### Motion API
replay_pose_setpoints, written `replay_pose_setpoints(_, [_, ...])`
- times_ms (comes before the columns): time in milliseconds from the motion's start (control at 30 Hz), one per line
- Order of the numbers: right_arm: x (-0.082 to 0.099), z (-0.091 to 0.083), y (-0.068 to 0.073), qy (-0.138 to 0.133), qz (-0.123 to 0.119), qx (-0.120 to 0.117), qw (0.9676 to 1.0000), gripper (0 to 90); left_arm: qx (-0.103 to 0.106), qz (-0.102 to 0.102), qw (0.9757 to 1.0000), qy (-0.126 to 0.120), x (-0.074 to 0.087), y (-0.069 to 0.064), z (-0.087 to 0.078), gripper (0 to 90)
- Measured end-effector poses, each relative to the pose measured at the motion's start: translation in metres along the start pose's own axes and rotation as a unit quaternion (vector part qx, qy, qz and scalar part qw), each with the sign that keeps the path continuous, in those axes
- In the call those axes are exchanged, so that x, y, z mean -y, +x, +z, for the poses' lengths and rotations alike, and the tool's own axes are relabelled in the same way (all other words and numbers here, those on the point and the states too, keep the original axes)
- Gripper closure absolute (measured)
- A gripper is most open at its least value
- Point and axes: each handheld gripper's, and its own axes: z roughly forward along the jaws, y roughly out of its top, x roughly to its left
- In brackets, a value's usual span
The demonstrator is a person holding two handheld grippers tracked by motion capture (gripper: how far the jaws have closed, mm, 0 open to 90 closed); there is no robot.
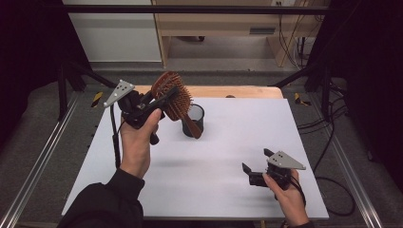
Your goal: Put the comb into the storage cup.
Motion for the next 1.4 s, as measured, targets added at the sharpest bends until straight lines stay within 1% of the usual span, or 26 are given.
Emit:
replay_pose_setpoints(100, [0.001, 0.001, -0.001, 0.003, 0.001, 0.003, 1.0000, 5.4, -0.004, 0.002, 1.0000, -0.003, -0.006, 0.001, 0.003, 51.3])
replay_pose_setpoints(167, [0.000, 0.000, -0.003, -0.004, 0.004, 0.001, 1.0000, 5.4, -0.004, 0.004, 1.0000, -0.005, -0.009, 0.002, 0.004, 51.3])
replay_pose_setpoints(267, [0.001, 0.000, -0.003, -0.005, 0.004, 0.000, 1.0000, 5.3, -0.009, 0.010, 0.9999, -0.005, -0.014, 0.004, 0.007, 51.3])
replay_pose_setpoints(367, [0.003, 0.001, -0.005, -0.004, 0.006, 0.002, 1.0000, 5.2, -0.014, 0.009, 0.9998, -0.009, -0.019, 0.006, 0.010, 51.3])
replay_pose_setpoints(633, [0.003, 0.002, -0.004, -0.004, 0.006, 0.000, 1.0000, 5.2, -0.025, 0.018, 0.9994, -0.015, -0.029, 0.011, 0.020, 51.3])
replay_pose_setpoints(767, [0.003, 0.002, -0.004, -0.004, 0.007, -0.001, 1.0000, 5.2, -0.033, 0.027, 0.9990, -0.015, -0.031, 0.014, 0.025, 51.3])
replay_pose_setpoints(967, [0.003, 0.003, -0.004, -0.005, 0.007, -0.003, 1.0000, 5.1, -0.044, 0.025, 0.9986, -0.013, -0.029, 0.024, 0.033, 51.3])
replay_pose_setpoints(1167, [0.003, 0.004, -0.004, -0.005, 0.007, -0.005, 1.0000, 5.1, -0.050, 0.021, 0.9983, -0.021, -0.031, 0.030, 0.041, 51.2])
replay_pose_setpoints(1267, [0.003, 0.004, -0.004, -0.005, 0.008, -0.007, 0.9999, 5.1, -0.054, 0.028, 0.9980, -0.021, -0.033, 0.032, 0.046, 51.2])
replay_pose_setpoints(1400, [0.004, 0.004, -0.005, -0.007, 0.008, -0.007, 0.9999, 5.1, -0.054, 0.035, 0.9977, -0.022, -0.035, 0.033, 0.053, 51.2])
